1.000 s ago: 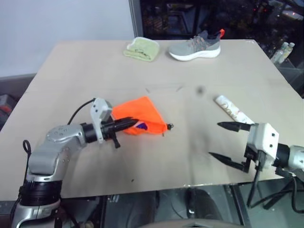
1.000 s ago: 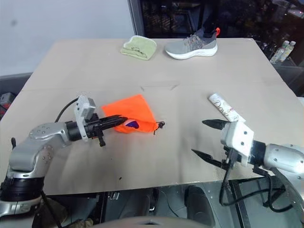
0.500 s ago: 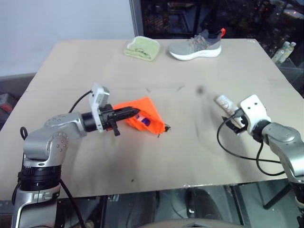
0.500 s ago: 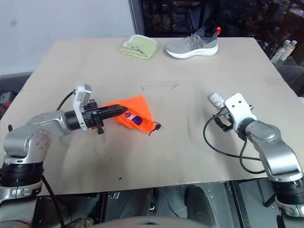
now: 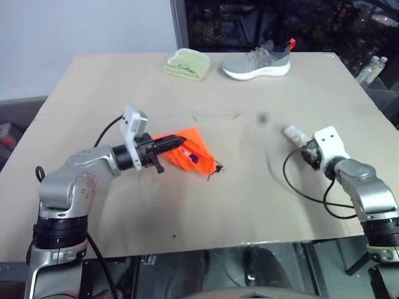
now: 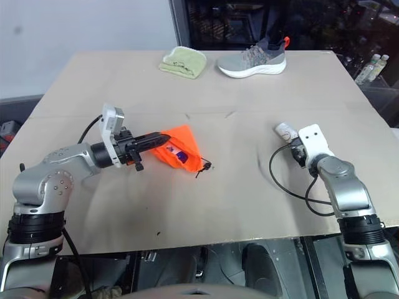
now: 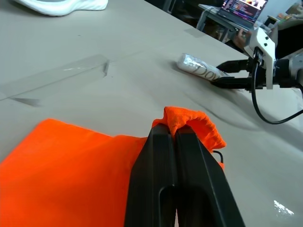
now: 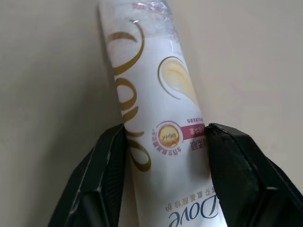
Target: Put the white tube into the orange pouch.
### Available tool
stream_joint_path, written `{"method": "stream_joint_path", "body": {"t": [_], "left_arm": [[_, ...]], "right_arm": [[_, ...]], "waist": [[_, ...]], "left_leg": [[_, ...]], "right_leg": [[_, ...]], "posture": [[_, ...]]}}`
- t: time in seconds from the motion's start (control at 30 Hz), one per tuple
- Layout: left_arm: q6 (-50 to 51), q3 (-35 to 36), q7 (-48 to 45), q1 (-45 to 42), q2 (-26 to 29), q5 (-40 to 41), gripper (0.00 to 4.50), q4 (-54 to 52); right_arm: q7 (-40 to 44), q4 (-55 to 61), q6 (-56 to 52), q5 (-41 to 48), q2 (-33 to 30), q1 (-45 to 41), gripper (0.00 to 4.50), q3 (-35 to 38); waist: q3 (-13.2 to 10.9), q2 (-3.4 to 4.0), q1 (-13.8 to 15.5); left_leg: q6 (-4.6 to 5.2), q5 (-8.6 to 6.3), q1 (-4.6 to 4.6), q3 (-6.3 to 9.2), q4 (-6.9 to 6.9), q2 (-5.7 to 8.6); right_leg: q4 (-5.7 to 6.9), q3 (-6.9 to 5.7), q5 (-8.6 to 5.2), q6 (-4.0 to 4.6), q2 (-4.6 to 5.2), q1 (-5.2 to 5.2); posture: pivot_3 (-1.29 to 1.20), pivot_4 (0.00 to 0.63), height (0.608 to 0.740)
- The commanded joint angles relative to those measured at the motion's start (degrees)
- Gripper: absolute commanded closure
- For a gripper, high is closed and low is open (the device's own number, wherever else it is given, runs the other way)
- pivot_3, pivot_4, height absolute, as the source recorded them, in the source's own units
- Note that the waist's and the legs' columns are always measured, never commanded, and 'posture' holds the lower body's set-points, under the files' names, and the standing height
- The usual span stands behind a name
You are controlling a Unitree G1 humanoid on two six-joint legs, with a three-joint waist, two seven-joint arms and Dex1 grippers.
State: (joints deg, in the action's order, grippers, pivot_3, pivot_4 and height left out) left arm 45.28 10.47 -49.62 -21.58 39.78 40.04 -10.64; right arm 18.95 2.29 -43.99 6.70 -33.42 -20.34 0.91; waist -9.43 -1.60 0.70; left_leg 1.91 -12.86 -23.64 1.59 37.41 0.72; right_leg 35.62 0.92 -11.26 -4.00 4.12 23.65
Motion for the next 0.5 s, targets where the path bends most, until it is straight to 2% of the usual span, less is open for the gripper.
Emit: {"method": "stream_joint_path", "body": {"t": [0.03, 0.3, 0.5], "left_arm": [[-0.41, 1.1, 0.35, 0.46, 0.26, 0.86, 4.5, -2.53], [-0.44, 1.05, 0.82, 0.95, 0.33, 1.11, 4.5, -2.65], [-0.4, 0.4, 0.67, 0.61, 0.01, 1.23, 4.5, -2.24]], "right_arm": [[2.98, -0.56, -1.55, 0.87, -1.11, 0.29, 1.71, 0.85], [8.74, 4.32, -3.87, 2.34, -4.0, 0.08, 1.71, -0.11], [14.47, -7.91, -4.92, 2.14, -6.12, -7.51, 1.71, -2.5]], "waist": [[0.0, 0.0, -0.06], [-0.01, 0.02, -0.23], [0.0, 0.01, -1.04]], "left_leg": [[0.0, 0.0, 0.01, 0.0, -0.01, 0.0], [0.0, 0.0, 0.0, 0.02, -0.01, -0.01], [0.0, 0.0, 0.03, -0.05, 0.0, -0.01]], "right_leg": [[0.0, 0.0, 0.0, 0.0, 0.0, 0.0], [0.0, 0.01, 0.0, 0.0, -0.01, 0.02], [0.0, 0.02, 0.0, 0.0, 0.0, 0.0]], "posture": [[0.0, 0.15, 0.74], [0.0, 0.15, 0.74], [0.0, 0.15, 0.74]]}}
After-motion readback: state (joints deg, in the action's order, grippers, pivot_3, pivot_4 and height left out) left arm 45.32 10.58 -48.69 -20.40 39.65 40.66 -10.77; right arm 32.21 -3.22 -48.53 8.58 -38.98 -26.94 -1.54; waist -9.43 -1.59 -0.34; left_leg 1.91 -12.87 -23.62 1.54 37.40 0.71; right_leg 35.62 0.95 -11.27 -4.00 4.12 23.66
